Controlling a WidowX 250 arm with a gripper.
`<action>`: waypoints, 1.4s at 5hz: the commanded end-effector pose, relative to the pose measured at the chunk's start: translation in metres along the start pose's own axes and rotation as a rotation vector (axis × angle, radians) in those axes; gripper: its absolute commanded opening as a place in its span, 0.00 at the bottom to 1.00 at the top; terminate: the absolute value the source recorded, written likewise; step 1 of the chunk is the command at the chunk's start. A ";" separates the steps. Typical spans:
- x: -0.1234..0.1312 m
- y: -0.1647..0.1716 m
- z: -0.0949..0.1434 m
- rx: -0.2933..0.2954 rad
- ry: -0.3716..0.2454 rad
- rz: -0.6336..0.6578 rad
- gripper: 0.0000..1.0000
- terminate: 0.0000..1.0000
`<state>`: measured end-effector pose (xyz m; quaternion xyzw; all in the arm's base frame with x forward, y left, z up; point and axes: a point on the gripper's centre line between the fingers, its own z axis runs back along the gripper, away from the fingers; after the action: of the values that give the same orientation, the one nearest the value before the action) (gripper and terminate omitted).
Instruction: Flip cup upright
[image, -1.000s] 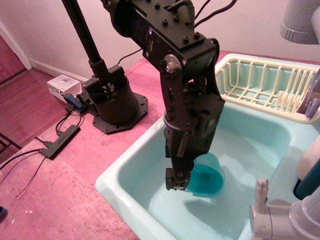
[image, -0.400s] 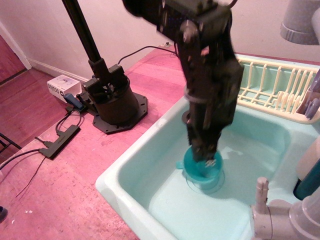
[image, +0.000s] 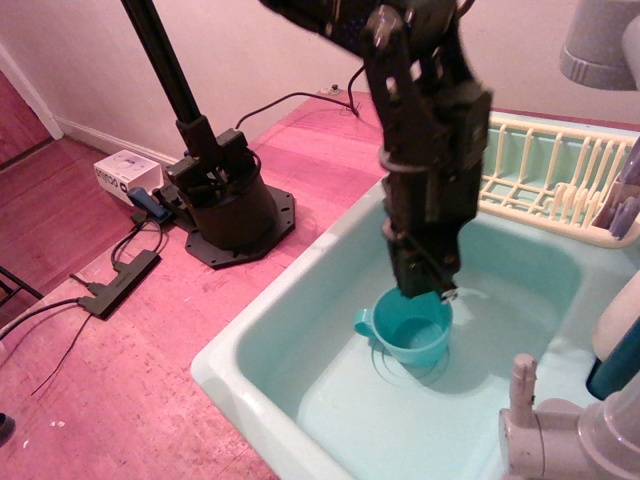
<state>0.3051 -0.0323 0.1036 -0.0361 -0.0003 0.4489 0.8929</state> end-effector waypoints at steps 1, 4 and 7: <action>-0.012 -0.003 0.002 -0.101 0.022 0.036 1.00 0.00; -0.024 0.005 0.022 -0.106 0.016 -0.024 1.00 0.00; -0.018 0.003 0.046 -0.069 0.001 -0.072 1.00 0.00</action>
<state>0.2889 -0.0398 0.1388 -0.0549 0.0041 0.4237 0.9041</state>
